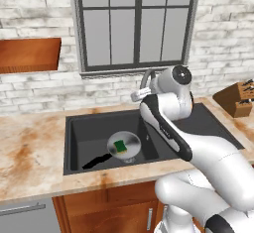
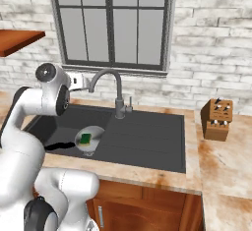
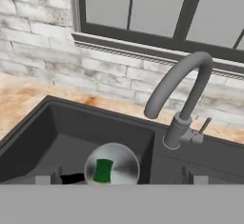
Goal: Pick the pan and sponge and place them into the sink. Then turn on the water.
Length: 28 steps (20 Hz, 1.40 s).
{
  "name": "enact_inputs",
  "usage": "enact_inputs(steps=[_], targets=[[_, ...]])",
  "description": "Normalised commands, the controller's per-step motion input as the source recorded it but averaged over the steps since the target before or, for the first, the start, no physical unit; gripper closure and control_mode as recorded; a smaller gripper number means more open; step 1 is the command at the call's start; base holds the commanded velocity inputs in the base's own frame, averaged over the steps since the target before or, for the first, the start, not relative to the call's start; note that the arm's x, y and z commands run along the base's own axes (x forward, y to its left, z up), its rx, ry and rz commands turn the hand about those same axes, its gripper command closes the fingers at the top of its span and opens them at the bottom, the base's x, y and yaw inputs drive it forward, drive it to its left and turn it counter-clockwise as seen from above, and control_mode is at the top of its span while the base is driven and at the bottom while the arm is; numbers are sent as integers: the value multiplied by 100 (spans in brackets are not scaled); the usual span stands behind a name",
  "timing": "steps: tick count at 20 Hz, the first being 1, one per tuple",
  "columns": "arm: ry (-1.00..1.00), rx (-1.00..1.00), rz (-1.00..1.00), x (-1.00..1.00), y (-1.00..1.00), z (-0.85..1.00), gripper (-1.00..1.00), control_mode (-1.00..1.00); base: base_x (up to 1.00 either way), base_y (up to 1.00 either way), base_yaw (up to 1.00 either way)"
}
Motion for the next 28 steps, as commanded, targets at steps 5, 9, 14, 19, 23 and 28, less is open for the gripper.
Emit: enact_inputs(steps=[5, 9, 14, 19, 23, 28], targets=[[-9, 0, 0, -16, -74, 0, -100, -100, 0, 0, 0], [-6, 2, 1, 0, -83, -2, -100, -100, 0, 0, 0], [-6, 3, 4, 0, -72, -2, -100, -100, 0, 0, 0], [-8, 0, 5, 0, -38, -9, -100, -100, 0, 0, 0], [-8, -1, 4, 0, -1, -25, -100, -100, 0, 0, 0], [-4, -2, 0, 0, 0, -34, -100, -100, 0, 0, 0]])
